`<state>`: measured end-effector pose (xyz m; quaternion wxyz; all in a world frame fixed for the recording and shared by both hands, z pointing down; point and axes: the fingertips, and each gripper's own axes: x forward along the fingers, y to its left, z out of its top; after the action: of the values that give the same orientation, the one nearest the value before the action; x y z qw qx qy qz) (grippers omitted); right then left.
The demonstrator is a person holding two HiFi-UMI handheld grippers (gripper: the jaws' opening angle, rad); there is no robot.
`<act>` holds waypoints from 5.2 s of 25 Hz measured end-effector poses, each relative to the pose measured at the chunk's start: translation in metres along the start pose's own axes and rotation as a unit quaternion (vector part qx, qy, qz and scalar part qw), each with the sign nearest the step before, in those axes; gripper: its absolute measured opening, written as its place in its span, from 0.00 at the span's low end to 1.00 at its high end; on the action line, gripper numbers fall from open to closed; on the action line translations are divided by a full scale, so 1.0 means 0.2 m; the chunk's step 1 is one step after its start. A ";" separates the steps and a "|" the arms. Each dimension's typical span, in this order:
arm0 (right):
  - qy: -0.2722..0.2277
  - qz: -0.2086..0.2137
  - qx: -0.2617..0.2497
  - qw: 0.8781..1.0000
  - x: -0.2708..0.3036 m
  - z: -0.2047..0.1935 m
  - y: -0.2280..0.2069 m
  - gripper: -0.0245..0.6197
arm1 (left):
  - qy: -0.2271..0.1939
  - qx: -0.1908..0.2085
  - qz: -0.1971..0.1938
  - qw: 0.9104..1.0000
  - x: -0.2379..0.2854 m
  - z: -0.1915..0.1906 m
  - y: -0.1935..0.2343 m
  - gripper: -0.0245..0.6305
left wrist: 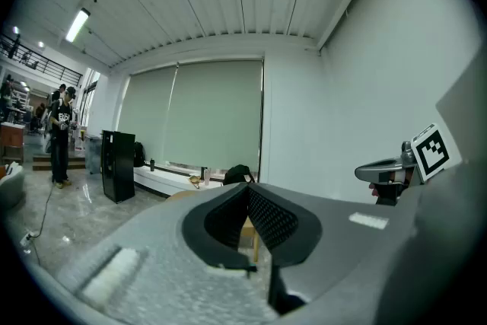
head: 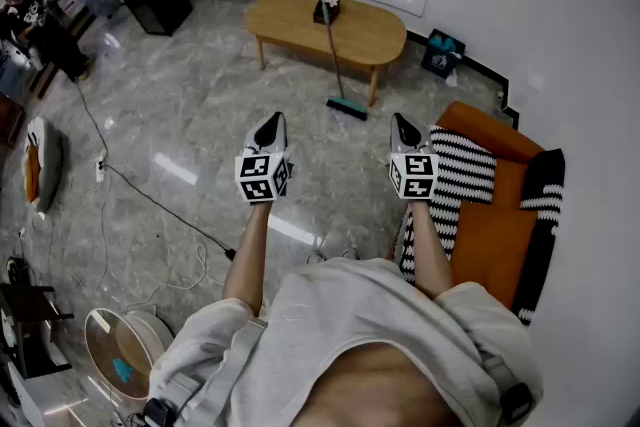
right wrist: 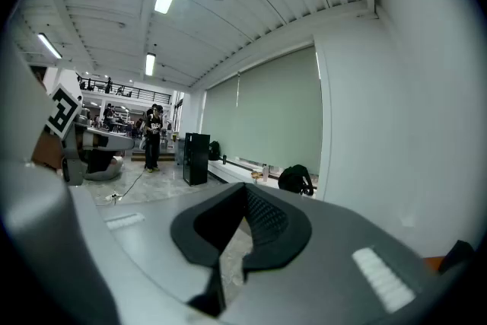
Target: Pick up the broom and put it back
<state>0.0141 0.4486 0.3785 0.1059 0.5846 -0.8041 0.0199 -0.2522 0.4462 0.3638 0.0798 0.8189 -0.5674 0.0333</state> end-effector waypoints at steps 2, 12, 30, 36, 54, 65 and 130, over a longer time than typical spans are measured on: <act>0.001 0.001 -0.002 1.000 0.00 0.00 -0.01 0.04 | 0.000 0.000 0.001 1.000 0.00 -0.01 -0.01 0.04; 0.005 0.004 -0.004 1.000 -0.01 -0.03 -0.05 0.04 | 0.002 -0.003 0.001 1.000 0.01 -0.02 -0.05 0.04; 0.015 0.034 0.006 0.999 0.01 -0.17 -0.20 0.04 | 0.013 0.006 0.012 1.000 0.14 -0.07 -0.22 0.04; 0.020 0.040 0.009 0.999 0.10 -0.19 -0.23 0.04 | 0.020 0.006 0.007 1.000 0.24 -0.10 -0.22 0.04; 0.030 0.032 -0.022 0.999 0.88 -0.03 -0.28 0.04 | 0.013 -0.011 -0.007 1.000 0.91 -0.02 0.23 0.04; 0.026 0.010 -0.029 0.999 1.48 0.17 -0.25 0.04 | 0.006 -0.021 -0.024 0.999 1.38 0.13 0.66 0.04; 0.059 0.100 0.004 0.993 3.23 -0.02 -0.80 0.04 | 0.085 -0.031 0.054 0.994 2.93 -0.05 1.17 0.04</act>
<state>-0.0233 -0.2058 0.4926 0.1480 0.4993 -0.8510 0.0680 -0.2638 -0.1733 0.4795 0.1515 0.7782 -0.6030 0.0892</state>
